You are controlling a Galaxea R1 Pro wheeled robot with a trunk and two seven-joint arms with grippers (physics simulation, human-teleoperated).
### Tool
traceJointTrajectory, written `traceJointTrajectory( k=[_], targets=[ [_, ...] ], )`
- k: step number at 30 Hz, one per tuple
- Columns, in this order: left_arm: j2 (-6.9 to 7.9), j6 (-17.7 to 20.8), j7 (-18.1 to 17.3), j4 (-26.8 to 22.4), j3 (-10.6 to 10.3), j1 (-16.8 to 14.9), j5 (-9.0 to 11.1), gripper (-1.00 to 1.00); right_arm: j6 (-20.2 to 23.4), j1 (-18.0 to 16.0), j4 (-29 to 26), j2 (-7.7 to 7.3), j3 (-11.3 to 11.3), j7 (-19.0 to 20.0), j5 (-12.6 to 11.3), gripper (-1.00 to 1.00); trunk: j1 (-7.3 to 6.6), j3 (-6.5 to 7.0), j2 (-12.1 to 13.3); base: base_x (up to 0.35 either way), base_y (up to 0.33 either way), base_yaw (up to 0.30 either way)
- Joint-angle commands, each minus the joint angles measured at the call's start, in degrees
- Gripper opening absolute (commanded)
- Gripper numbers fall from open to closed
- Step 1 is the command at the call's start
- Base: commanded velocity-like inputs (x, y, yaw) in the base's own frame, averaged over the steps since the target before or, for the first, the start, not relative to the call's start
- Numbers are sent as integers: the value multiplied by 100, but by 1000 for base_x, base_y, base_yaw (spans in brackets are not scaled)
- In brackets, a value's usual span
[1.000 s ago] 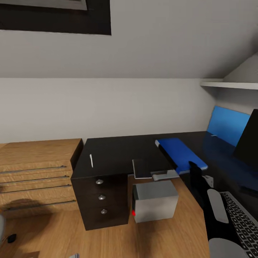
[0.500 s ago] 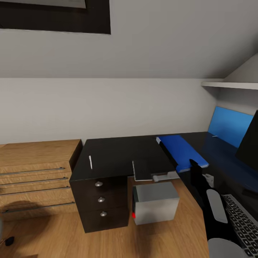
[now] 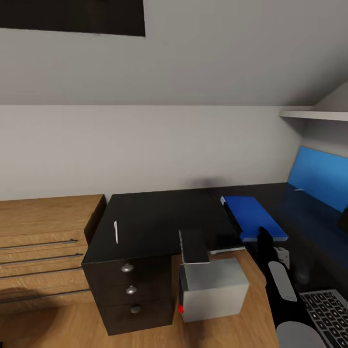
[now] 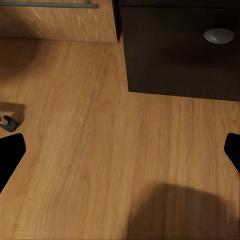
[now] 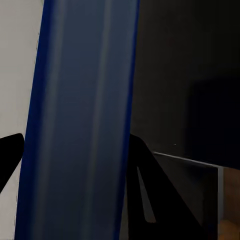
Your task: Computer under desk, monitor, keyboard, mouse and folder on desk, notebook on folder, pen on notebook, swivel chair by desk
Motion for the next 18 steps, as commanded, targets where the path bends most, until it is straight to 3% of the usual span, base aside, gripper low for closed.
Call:
traceJointTrajectory(
  k=[1, 5, 14, 18],
  targets=[
    [-7, -12, -2, -5, 5, 1, 28, 100, -75, -19, 189, -62, 3, -15, -66, -100, 3, -5, -2, 306, -104, 0],
    [-8, -5, 5, 55, 5, 1, 28, 100, -236, -137, 721, -309, 5, -16, -73, -100, 3, -5, -2, 250, -138, 0],
    [-12, 5, 6, 130, 4, 1, 25, 100, -369, -245, 1027, -485, -9, -19, -81, -100, 3, -5, -2, 49, -32, 0],
    [-16, 5, 7, 135, 2, 1, 21, 100, -653, -491, 1516, -572, -12, -17, -95, -100, 3, -5, -2, 4, -3, 0]
  ],
)
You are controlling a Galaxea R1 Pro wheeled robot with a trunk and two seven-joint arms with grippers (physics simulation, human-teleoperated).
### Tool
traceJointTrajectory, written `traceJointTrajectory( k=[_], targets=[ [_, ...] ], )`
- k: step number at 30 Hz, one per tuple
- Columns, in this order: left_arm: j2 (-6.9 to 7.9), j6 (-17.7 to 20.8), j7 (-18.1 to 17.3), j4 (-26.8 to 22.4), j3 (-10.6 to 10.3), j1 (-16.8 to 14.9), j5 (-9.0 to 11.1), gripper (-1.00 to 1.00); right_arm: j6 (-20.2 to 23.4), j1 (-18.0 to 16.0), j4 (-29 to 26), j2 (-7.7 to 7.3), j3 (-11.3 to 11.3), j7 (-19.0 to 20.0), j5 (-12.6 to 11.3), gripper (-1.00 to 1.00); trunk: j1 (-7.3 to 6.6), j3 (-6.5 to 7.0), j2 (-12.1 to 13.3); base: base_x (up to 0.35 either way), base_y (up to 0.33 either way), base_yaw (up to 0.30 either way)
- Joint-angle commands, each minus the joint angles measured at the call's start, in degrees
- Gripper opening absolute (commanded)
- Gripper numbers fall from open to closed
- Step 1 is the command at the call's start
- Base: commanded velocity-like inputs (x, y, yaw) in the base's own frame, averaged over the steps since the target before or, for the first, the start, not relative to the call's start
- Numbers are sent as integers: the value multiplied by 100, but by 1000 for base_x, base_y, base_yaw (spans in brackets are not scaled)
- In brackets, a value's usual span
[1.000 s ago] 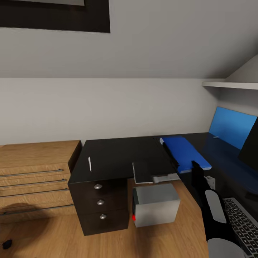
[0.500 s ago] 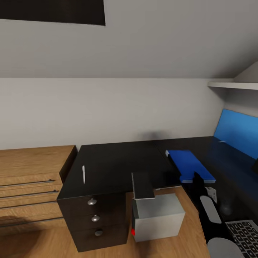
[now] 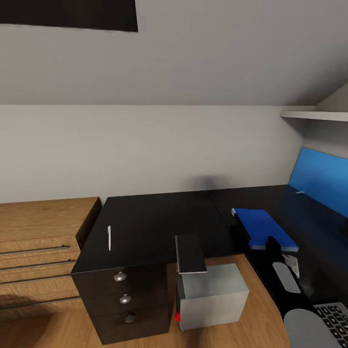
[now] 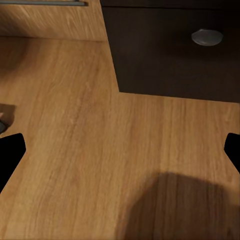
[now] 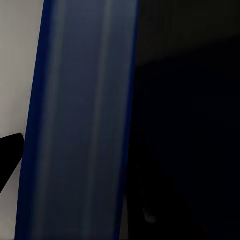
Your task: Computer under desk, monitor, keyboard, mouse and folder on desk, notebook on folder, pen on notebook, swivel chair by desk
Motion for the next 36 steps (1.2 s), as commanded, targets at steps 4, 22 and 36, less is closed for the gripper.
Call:
traceJointTrajectory(
  k=[4, 22, 36],
  targets=[
    [-7, -12, -3, -5, 9, 1, 25, 100, -134, -155, 239, -20, 10, -3, -87, -100, 0, -5, -3, 0, 0, 0],
    [-8, -12, -3, -5, 9, 1, 25, 100, -303, -178, 258, -20, 28, -52, -38, -100, 0, -5, -3, 0, 0, 0],
    [-1, -13, -12, -5, 9, 1, 26, 100, -305, -178, 258, -20, 28, -54, -38, -100, 0, -5, -3, -51, -19, 0]
  ],
)
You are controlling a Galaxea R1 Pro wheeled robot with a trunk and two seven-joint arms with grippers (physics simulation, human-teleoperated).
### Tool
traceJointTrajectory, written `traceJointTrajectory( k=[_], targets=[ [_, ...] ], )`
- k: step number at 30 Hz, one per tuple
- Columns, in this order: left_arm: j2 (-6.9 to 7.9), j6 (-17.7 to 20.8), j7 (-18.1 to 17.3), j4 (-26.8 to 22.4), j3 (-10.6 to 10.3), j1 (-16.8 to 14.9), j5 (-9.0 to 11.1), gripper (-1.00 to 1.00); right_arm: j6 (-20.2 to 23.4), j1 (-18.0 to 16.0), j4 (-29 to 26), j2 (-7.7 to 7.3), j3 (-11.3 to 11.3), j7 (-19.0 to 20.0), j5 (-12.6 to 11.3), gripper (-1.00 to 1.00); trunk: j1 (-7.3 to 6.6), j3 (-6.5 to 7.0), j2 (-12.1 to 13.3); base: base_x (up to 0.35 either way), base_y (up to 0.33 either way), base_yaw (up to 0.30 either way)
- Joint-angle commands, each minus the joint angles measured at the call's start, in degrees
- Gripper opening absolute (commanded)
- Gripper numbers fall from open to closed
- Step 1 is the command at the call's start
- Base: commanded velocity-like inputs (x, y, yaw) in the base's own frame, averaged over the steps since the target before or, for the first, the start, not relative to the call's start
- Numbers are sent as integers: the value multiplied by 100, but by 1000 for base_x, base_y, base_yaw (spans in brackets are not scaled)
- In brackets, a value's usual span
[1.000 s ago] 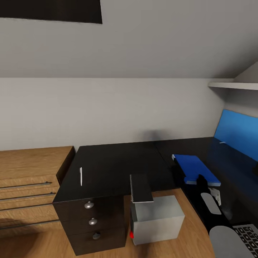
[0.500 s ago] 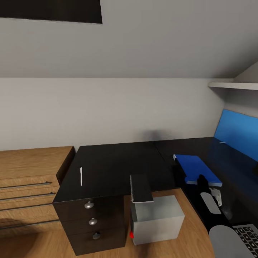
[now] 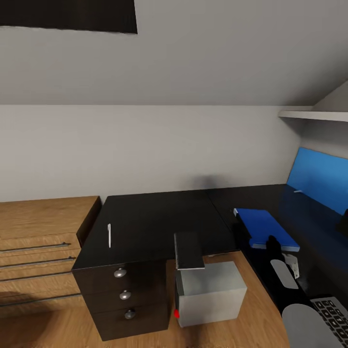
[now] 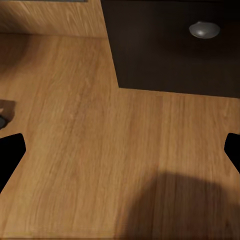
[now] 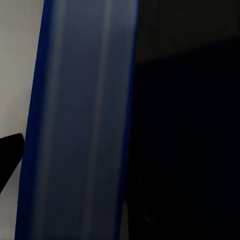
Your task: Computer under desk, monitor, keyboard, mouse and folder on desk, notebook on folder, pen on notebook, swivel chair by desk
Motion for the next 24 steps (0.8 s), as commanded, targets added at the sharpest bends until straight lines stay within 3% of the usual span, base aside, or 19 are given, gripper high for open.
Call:
traceJointTrajectory(
  k=[1, 17, 18, 24],
  targets=[
    [-1, -12, -2, -5, 4, 1, 27, 100, -29, -2, -7, 0, 8, -9, -66, -100, -1, -4, -3, -69, -25, 0],
    [0, -13, 7, -5, 4, 1, 25, 100, -29, -2, -19, 0, 16, -9, -66, -100, -1, -4, -3, -7, -3, 0],
    [0, -12, 7, -5, 4, 1, 25, 100, -29, -2, -22, 0, 16, -9, -66, 100, -1, -4, -3, 0, 0, 0],
    [0, -12, 11, -5, 4, 1, 33, 100, -29, -2, -27, 0, 17, -9, -66, 100, -1, -4, -3, 0, 0, 0]
  ],
)
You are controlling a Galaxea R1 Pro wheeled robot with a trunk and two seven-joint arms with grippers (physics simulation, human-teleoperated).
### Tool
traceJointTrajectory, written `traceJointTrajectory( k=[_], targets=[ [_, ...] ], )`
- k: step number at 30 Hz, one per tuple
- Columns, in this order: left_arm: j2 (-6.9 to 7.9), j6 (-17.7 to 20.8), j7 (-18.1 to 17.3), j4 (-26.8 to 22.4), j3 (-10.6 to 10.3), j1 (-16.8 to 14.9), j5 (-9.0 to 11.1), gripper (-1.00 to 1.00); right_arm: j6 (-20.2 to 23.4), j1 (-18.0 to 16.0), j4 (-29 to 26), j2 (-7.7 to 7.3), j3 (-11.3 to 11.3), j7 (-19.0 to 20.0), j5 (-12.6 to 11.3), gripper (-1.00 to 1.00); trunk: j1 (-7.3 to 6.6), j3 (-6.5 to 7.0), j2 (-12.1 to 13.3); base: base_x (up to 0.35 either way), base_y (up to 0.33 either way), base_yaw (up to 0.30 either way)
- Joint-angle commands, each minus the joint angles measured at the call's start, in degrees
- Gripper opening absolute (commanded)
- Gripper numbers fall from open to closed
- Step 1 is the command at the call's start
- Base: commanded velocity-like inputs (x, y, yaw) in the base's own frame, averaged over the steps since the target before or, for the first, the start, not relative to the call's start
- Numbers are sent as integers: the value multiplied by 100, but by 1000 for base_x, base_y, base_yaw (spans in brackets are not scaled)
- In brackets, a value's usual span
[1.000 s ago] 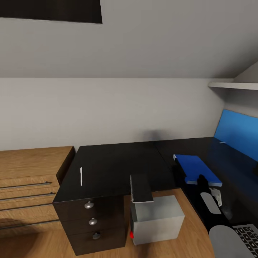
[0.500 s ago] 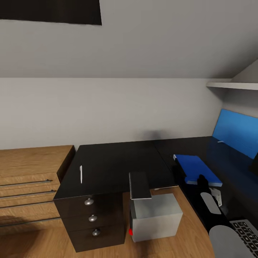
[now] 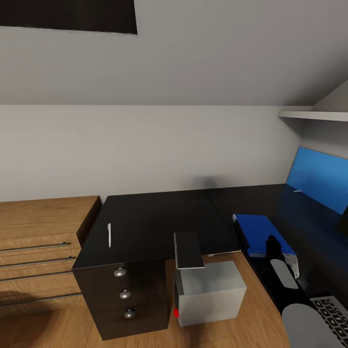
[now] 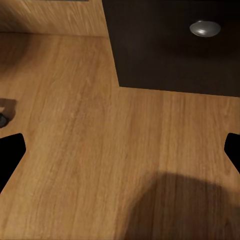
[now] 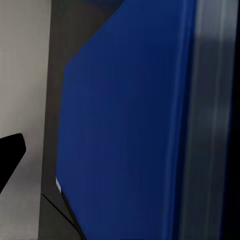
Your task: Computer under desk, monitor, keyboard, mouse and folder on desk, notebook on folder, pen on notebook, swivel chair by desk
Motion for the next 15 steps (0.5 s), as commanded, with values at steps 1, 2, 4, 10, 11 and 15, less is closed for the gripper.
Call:
traceJointTrajectory(
  k=[1, 2, 4, 10, 11, 15],
  targets=[
    [-4, -12, -3, -6, 7, 1, 27, 100, -28, -2, -6, -2, 11, -12, -60, 100, 0, -5, -3, 0, 0, 0],
    [-4, -12, -2, -6, 7, 1, 27, 100, -28, -2, -5, -2, 11, -12, -60, 100, 0, -5, -3, 0, 0, 0],
    [-4, -12, -3, -6, 7, 1, 28, 100, -28, -2, -4, -2, 11, -12, -60, 100, 0, -5, -3, 0, 0, 0],
    [-4, -6, -7, -6, 7, 1, 28, 100, -28, -2, -5, 3, 11, -12, -60, 100, 0, -5, -3, -128, 0, 0],
    [-4, -5, -7, -6, 7, 1, 28, 100, -24, -2, -5, 1, 11, -12, -60, 100, 0, -5, -3, -166, 0, 0],
    [-4, -4, -7, -6, 7, 1, 31, 100, -21, -2, -9, 1, 13, -12, -61, 100, 0, -5, -3, -85, 0, 0]
  ],
)
